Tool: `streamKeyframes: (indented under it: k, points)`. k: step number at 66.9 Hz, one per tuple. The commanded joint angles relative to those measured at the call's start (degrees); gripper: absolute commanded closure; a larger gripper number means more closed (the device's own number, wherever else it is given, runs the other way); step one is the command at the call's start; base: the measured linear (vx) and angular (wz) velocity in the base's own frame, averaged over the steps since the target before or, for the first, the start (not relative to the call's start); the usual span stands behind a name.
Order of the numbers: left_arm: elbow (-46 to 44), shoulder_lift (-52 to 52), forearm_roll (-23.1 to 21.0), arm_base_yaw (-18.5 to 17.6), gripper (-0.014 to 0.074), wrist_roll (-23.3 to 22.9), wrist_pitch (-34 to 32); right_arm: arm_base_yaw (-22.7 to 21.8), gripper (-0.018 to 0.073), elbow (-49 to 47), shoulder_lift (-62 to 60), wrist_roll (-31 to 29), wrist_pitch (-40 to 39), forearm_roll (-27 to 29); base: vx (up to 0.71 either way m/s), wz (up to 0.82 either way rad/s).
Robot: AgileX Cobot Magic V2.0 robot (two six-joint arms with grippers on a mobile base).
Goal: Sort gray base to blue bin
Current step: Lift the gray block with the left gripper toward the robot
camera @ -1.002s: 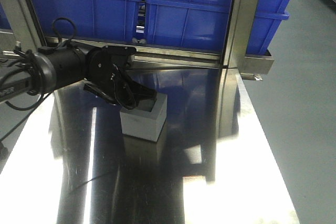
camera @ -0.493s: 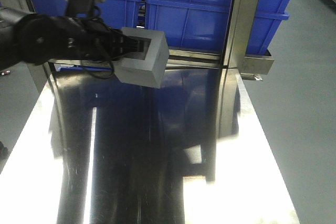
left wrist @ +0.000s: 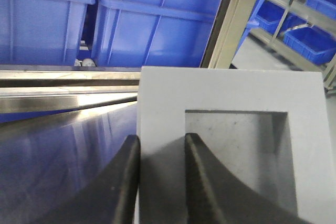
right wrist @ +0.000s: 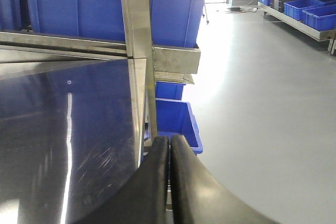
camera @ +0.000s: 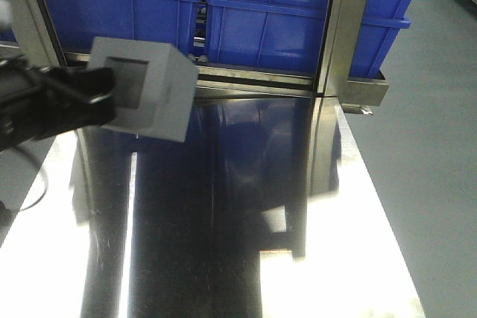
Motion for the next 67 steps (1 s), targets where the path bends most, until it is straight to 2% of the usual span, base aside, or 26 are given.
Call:
streamKeyframes:
  k: [1, 26, 40, 67]
  points:
    - [2.15, -7.07, -0.32, -0.33, 0.0594, -0.19, -6.64, 0.04, 0.0564, 0.12, 1.03, -0.70, -4.15, -0.21, 0.00, 0.00]
    - [15.98, -31.38, -0.32, -0.33, 0.0594, -0.19, -5.70, 0.04, 0.0564, 0.12, 1.03, -0.70, -4.15, -0.21, 0.00, 0.00]
    - [20.51, -40.88, -0.32, -0.14, 0.0594, -0.19, -5.49, 0.04, 0.0564, 0.12, 1.03, -0.70, -4.15, -0.21, 0.00, 0.00]
    - [21.24, -43.23, -0.32, -0.14, 0.0594, -0.19, -4.63, 0.04, 0.0564, 0.12, 1.03, -0.70, -4.15, -0.21, 0.00, 0.00]
